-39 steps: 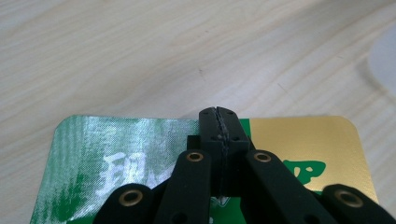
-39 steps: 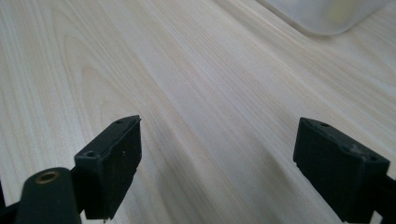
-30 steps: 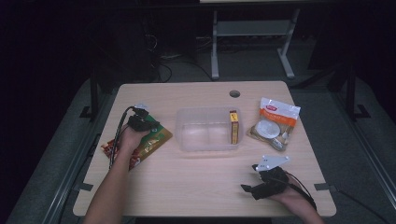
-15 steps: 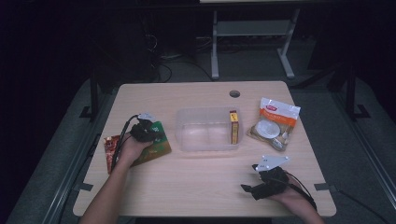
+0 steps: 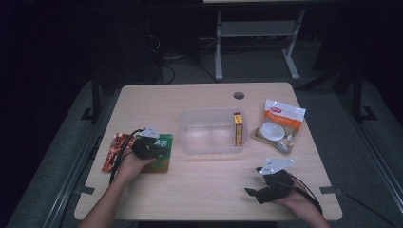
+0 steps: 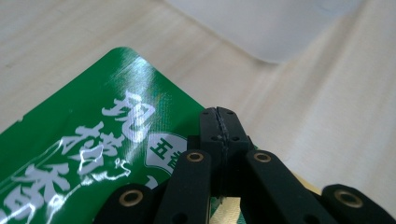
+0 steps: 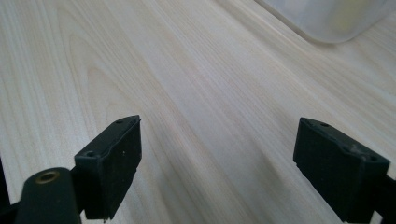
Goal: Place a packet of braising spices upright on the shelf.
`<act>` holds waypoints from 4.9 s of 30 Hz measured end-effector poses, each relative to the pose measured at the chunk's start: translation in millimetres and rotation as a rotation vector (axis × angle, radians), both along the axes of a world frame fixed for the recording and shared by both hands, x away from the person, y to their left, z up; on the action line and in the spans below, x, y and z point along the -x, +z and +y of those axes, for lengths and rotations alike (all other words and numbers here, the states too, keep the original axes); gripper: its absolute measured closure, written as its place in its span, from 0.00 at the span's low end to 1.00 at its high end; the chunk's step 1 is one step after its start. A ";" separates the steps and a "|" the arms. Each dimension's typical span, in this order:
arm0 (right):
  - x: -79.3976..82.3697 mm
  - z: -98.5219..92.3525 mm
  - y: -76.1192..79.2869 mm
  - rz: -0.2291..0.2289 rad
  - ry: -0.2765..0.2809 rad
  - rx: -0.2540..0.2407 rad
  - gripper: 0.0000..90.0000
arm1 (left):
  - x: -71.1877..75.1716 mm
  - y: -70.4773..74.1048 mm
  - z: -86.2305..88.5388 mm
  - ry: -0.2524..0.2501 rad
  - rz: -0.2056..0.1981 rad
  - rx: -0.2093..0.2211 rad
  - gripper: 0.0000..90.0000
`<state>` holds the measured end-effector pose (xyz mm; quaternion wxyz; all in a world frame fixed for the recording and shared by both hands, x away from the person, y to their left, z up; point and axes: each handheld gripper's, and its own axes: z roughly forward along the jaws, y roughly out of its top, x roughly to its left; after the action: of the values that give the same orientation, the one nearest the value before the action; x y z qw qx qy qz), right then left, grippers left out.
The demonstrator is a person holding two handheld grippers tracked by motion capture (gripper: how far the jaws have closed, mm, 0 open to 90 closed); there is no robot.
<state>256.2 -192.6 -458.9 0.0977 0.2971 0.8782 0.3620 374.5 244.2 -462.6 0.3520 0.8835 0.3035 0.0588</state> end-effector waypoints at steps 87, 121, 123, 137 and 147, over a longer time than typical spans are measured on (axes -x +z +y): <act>0.5 -3.5 1.0 -0.005 -0.007 -0.002 0.17 | 41.0 26.3 0.9 -0.035 -0.075 0.047 1.00; -1.3 0.8 -1.4 0.003 0.004 0.006 0.17 | 68.4 2.3 57.0 0.014 0.033 0.009 1.00; -1.8 -0.1 -1.2 0.001 0.003 0.006 0.17 | 69.6 6.2 57.8 0.010 0.024 0.002 1.00; -2.3 2.3 -2.4 0.011 0.000 0.011 0.16 | 3.5 20.0 4.7 -0.033 -0.083 0.038 1.00; -1.6 -1.0 -2.2 0.008 -0.005 0.003 0.17 | -23.7 -2.8 -10.6 -0.040 -0.035 0.014 1.00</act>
<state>257.7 -193.6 -461.1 0.0956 0.3005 0.8783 0.3593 398.2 233.6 -465.4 0.3646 0.8857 0.2801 0.0651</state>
